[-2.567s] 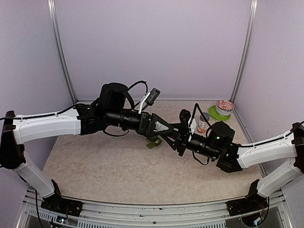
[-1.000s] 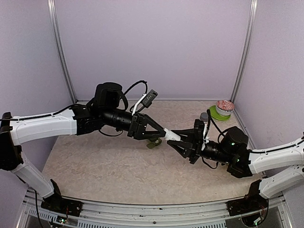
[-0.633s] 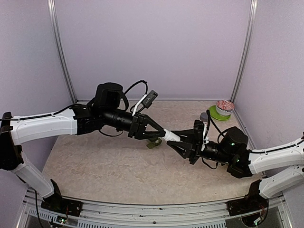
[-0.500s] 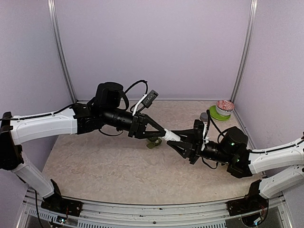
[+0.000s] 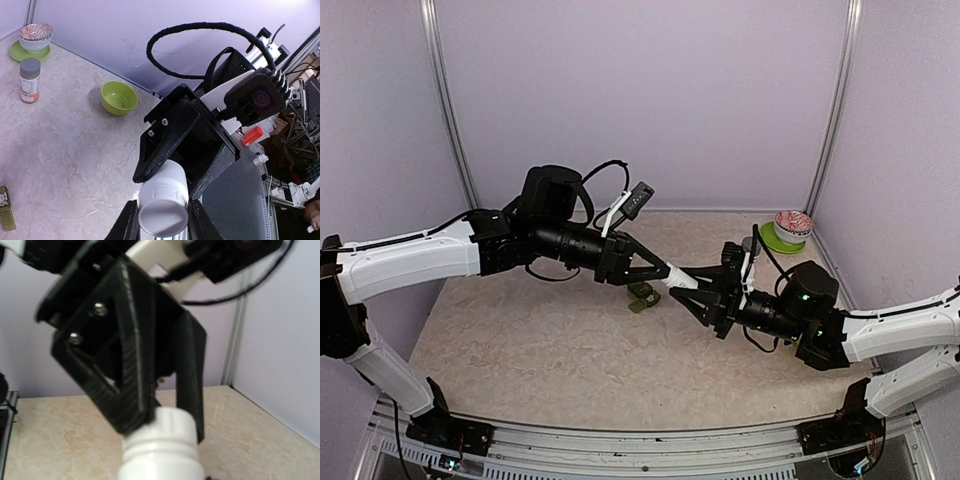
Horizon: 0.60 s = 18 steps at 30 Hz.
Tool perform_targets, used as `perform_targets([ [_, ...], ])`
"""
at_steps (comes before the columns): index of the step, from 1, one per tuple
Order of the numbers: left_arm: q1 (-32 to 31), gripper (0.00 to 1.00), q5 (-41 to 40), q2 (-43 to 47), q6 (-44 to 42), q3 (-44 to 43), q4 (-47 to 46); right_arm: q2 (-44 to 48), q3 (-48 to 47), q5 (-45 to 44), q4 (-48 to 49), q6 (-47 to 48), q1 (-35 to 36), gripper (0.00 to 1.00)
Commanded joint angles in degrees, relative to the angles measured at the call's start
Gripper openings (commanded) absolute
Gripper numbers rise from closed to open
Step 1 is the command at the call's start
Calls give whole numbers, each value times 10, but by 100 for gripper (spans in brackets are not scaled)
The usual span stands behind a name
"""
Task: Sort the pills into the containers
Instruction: Screw the lid of the pill bottle onto the pill bottle.
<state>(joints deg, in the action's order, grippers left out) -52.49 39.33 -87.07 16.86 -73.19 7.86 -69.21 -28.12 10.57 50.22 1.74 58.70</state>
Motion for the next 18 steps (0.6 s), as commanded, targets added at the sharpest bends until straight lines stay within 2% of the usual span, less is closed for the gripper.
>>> perform_targets([
  [1,-37,12,-38,-18,-10,-17,8,-8,-25,-29,-15,-11,-1,27],
  [10,-42,13,-27,-24,7,-10,-22,3,-26,-10,4,-10,-1,27],
  [18,-19,14,55,-11,40,29,-105,34,8,26,55,-10,0,27],
])
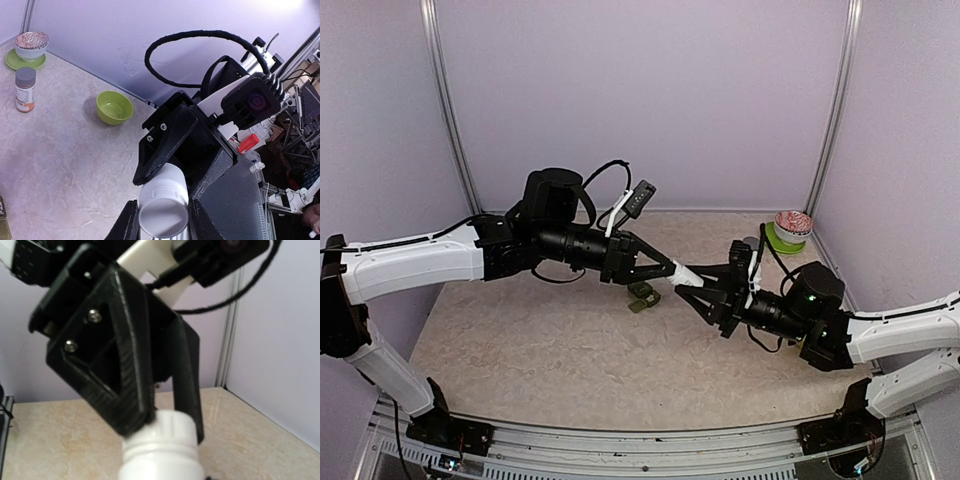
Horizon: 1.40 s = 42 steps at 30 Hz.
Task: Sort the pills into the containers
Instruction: Screw the lid of the pill bottle onto the pill bottle.
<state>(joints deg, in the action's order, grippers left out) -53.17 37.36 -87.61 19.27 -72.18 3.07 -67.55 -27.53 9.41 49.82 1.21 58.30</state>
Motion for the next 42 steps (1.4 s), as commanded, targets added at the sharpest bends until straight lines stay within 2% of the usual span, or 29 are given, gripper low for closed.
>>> perform_targets([
  [1,-13,13,78,-6,16,18,-59,19,2,38,59,-6,3,27],
  [9,-16,17,90,4,-25,10,-39,18,-17,42,37,-53,3,27],
  [12,-21,17,82,7,-59,-2,-6,14,-23,45,25,-77,2,27],
  [19,-22,22,92,20,-112,0,16,9,-12,55,52,-142,3,27],
  [27,-22,24,113,42,-169,13,29,9,-16,68,37,-204,2,27],
  [38,-15,45,113,58,-190,17,35,5,-20,82,20,-226,-6,27],
  [42,-13,67,96,63,-180,16,33,-1,-19,87,25,-224,-7,27],
])
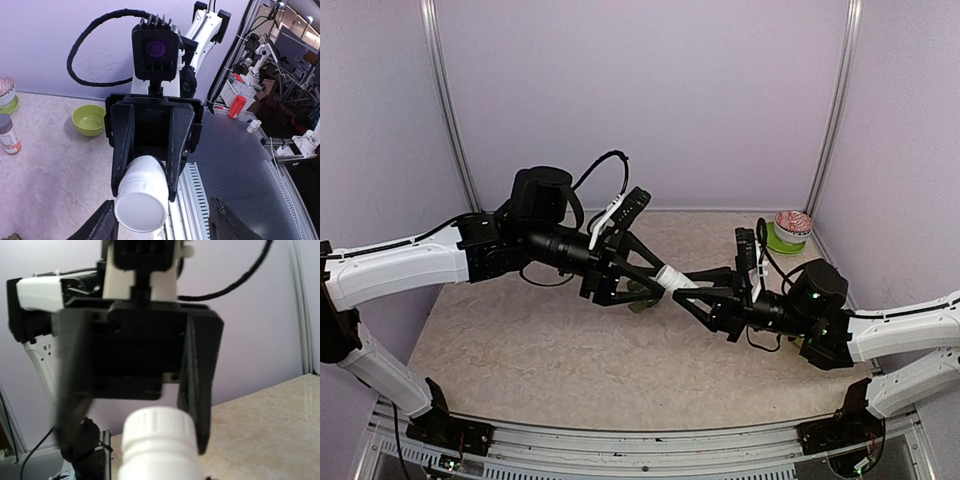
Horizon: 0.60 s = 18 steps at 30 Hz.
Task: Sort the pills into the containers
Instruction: Screw the lid of the pill bottle onto the pill bottle.
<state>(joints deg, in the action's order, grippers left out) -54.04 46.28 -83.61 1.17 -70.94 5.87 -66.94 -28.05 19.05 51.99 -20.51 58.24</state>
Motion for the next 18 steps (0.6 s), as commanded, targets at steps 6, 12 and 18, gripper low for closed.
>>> perform_targets([
  [6,4,99,-51,36,50,12,-3,-8,-11,-9,5,7,-6,27],
  [12,16,99,-77,21,104,0,18,-6,-15,-11,-1,33,-7,27],
  [18,16,99,-81,3,155,-1,-1,-1,-28,-68,-32,77,-6,27],
])
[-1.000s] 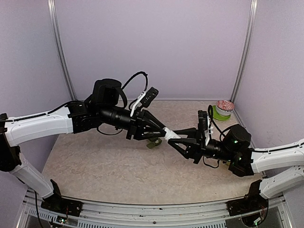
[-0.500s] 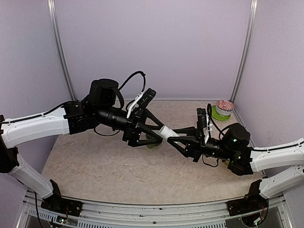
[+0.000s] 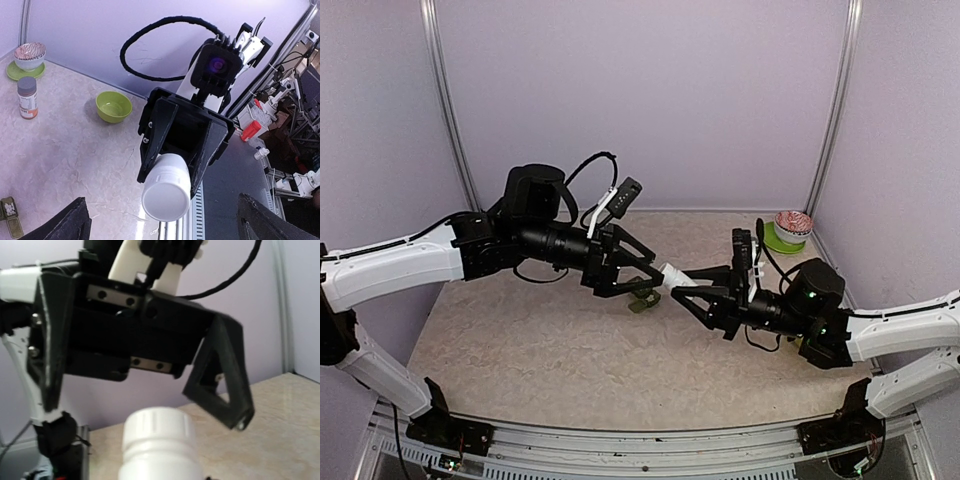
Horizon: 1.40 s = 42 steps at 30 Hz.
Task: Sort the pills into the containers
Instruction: Screw the lid of the pill bottle onto the pill bottle.
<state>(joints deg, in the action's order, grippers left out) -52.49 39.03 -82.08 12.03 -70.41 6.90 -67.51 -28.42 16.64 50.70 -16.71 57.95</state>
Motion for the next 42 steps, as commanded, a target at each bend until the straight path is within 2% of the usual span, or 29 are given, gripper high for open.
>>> perform_targets([
  [1,0,99,-8,-13,54,-6,-17,3,-26,-52,-21,44,-4,27],
  [13,-20,99,-11,-35,83,-16,-45,-36,-50,-117,-50,71,-1,27],
  [22,-24,99,-42,-38,78,-27,-35,-52,-68,-150,-87,92,16,27],
  [42,-28,99,-65,-30,83,-30,-48,-97,-83,-119,-84,91,28,26],
])
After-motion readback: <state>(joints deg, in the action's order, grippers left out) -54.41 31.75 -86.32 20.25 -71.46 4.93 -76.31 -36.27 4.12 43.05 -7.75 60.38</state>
